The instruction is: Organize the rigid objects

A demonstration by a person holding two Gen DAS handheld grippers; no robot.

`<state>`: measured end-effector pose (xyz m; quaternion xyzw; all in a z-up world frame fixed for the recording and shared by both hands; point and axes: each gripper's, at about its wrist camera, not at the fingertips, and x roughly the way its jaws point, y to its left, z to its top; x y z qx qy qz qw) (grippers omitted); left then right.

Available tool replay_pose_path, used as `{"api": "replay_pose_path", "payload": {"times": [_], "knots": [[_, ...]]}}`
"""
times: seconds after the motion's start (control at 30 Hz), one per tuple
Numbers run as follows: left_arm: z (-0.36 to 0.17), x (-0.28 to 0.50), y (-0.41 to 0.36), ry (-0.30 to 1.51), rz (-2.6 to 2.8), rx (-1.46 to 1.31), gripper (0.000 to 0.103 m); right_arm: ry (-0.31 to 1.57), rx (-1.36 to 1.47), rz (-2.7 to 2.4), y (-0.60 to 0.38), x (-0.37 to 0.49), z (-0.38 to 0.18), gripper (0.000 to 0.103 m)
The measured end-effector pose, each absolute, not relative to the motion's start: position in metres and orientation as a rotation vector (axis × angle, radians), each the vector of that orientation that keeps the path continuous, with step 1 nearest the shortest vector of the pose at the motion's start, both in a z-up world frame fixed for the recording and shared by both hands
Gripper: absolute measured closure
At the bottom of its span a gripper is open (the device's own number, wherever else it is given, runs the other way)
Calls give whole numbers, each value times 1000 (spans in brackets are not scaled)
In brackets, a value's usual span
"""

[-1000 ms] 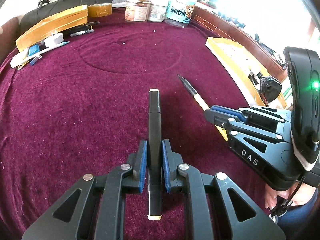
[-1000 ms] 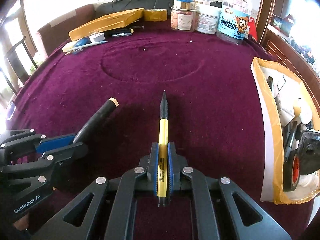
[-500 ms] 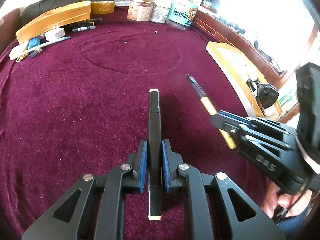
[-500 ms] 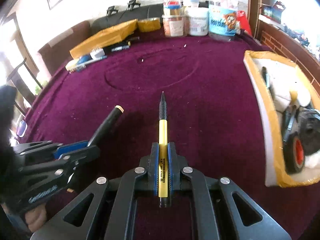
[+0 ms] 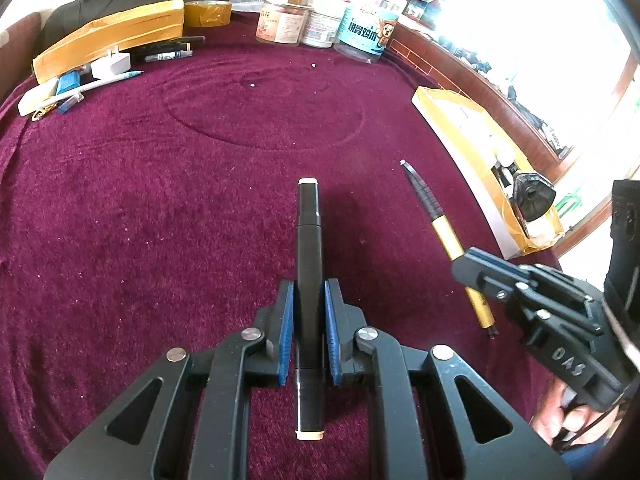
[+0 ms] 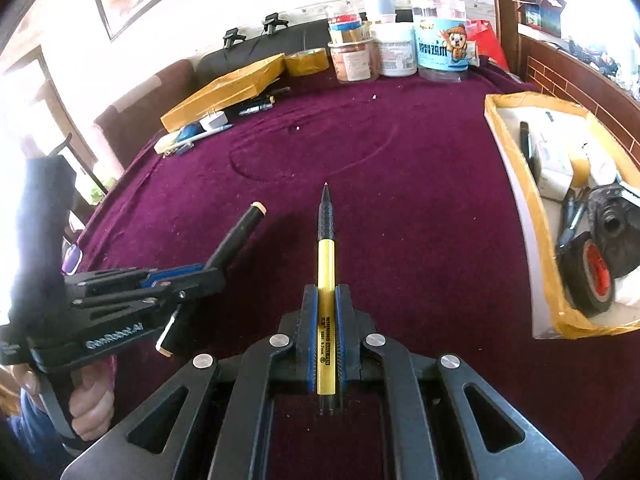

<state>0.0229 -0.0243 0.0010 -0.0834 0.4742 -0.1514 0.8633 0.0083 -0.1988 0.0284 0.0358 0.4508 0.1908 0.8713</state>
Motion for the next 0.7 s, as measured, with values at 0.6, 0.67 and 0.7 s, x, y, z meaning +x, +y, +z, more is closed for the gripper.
{"api": "replay_pose_path", "payload": {"times": [0.6, 0.67, 0.7], "knots": [[1, 21, -25, 978, -313, -176, 91, 909, 253, 606, -209, 20, 14, 96], [2, 20, -25, 972, -314, -179, 91, 910, 267, 636, -209, 21, 13, 96], [3, 20, -24, 965, -307, -181, 91, 912, 272, 646, -209, 21, 13, 96]]}}
